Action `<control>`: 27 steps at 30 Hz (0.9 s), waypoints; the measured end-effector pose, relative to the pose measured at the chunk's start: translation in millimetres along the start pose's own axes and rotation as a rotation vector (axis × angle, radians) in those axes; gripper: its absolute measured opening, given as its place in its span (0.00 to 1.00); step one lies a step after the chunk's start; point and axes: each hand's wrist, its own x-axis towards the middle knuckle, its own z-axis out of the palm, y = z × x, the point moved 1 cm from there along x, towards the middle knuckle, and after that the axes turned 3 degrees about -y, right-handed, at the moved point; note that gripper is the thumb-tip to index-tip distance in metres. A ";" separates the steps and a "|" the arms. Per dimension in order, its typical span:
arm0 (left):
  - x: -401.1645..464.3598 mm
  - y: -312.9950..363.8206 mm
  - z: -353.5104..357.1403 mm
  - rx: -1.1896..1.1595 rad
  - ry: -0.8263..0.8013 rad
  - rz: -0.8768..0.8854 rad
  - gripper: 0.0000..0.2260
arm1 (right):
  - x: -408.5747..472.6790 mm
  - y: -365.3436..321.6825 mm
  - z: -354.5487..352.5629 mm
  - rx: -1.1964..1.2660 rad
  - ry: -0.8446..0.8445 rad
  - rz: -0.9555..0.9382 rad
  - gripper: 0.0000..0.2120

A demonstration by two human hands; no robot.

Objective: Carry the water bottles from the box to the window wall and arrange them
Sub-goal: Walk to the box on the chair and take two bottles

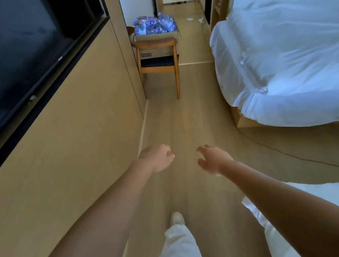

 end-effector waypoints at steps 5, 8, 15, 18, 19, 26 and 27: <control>82.9 -26.8 -51.3 0.045 -0.028 0.022 0.10 | 87.8 -11.4 -34.1 0.016 -0.008 0.028 0.22; 129.7 -43.3 -83.3 0.044 -0.028 0.030 0.12 | 141.4 -16.6 -55.8 0.031 0.006 0.038 0.22; 214.5 -73.7 -120.2 -0.001 -0.016 0.037 0.17 | 230.5 -10.2 -87.3 0.041 -0.014 0.049 0.22; 253.0 -82.9 -131.0 -0.036 -0.018 0.026 0.21 | 270.5 -1.9 -99.5 0.045 -0.024 0.053 0.22; 266.6 -84.9 -134.7 -0.038 -0.022 0.018 0.21 | 285.0 1.5 -103.9 0.046 -0.025 0.047 0.22; 382.9 -83.1 -179.8 -0.048 -0.026 -0.012 0.22 | 407.8 36.6 -154.5 0.045 -0.024 0.014 0.22; 401.6 -80.4 -189.6 -0.049 -0.025 -0.018 0.22 | 427.3 42.8 -164.6 0.044 -0.029 0.007 0.22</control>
